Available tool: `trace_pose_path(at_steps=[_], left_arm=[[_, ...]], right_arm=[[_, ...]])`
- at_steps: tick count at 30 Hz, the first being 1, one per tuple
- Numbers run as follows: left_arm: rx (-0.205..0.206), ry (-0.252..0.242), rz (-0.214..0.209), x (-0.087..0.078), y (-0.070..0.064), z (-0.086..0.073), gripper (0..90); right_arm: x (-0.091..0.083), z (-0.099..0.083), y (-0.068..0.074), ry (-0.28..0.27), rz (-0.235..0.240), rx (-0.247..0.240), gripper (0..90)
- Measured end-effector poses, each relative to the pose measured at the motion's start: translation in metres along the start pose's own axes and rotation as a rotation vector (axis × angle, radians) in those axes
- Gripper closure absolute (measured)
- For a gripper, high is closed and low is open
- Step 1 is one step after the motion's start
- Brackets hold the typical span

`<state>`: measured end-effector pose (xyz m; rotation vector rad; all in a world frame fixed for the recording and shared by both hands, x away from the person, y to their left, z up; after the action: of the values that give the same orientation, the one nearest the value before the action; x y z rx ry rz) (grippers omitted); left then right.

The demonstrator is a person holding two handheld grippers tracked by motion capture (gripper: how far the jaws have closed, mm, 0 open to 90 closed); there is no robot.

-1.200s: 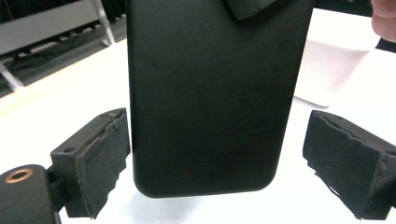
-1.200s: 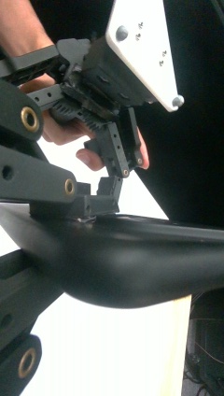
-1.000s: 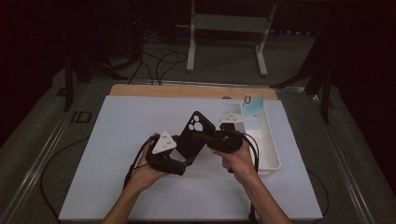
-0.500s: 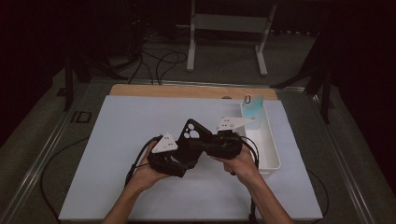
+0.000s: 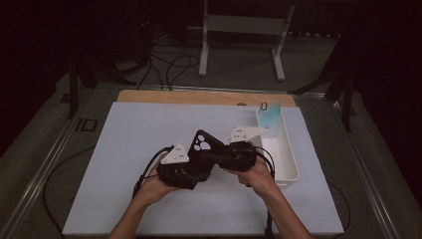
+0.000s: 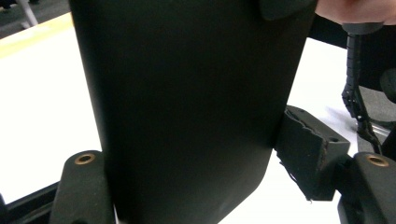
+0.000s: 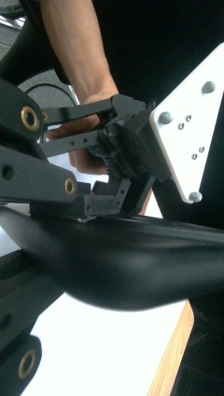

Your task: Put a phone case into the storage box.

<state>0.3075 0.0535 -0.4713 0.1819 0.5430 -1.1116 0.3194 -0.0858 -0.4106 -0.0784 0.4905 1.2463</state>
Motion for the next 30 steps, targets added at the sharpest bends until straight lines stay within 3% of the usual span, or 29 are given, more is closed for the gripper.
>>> trace_pose_path(at_steps=[7, 8, 10, 13, 14, 16, 19, 21, 23, 26, 28, 30], left_arm=[[-0.008, 0.011, -0.028, -0.0019, 0.0004, -0.0015, 35.5], [-0.017, 0.000, -0.047, -0.0022, -0.0002, -0.0017, 46.2], [-0.007, -0.004, -0.058, -0.0028, -0.0018, -0.0015, 46.6], [0.005, -0.005, -0.050, -0.0036, -0.0017, -0.0014, 60.8], [0.008, -0.005, -0.053, -0.0037, -0.0015, -0.0014, 60.8], [0.010, -0.007, -0.058, -0.0036, -0.0018, -0.0018, 67.6], [0.011, -0.012, -0.050, -0.0042, -0.0008, -0.0019, 83.9], [0.025, -0.015, -0.044, -0.0035, -0.0018, -0.0015, 84.5], [0.025, -0.017, -0.037, -0.0026, -0.0027, -0.0011, 84.8], [0.019, -0.022, -0.029, -0.0029, -0.0012, -0.0012, 85.1], [0.008, -0.036, -0.022, -0.0044, -0.0006, -0.0002, 85.6], [0.001, -0.051, -0.011, -0.0074, 0.0015, 0.0011, 85.6]], right_arm=[[-0.0010, 0.0012, -0.0031, 0.022, -0.029, -0.028, 81.6], [-0.0027, 0.0017, -0.0034, 0.034, -0.036, -0.047, 81.3], [-0.0033, 0.0021, -0.0035, 0.033, -0.036, -0.049, 81.2], [-0.0071, 0.0031, -0.0034, 0.026, -0.027, -0.050, 76.9], [-0.0071, 0.0031, -0.0034, 0.026, -0.027, -0.050, 76.9], [-0.0083, 0.0034, -0.0029, 0.027, -0.030, -0.057, 73.1], [-0.0099, 0.0040, -0.0028, 0.023, -0.045, -0.068, 59.1], [-0.0099, 0.0046, -0.0026, 0.016, -0.042, -0.069, 56.8], [-0.0080, 0.0052, -0.0022, 0.015, -0.064, -0.071, 48.5], [-0.0057, 0.0058, -0.0024, 0.012, -0.091, -0.064, 42.8], [-0.0045, 0.0061, -0.0039, 0.014, -0.122, -0.058, 32.3], [-0.0041, 0.0059, -0.0046, 0.018, -0.135, -0.055, 32.5]])
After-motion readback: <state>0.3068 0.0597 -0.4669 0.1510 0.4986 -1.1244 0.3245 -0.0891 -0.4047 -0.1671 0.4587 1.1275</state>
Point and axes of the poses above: each handheld gripper's, and its own axes: x roughly forward along the jaws, z roughly out of its top, y roughly to its left, the point moved 5 cm from there along x, roughly forward along the jaws, and after that the axes turned 2 degrees about -x, right-handed, at the moved point
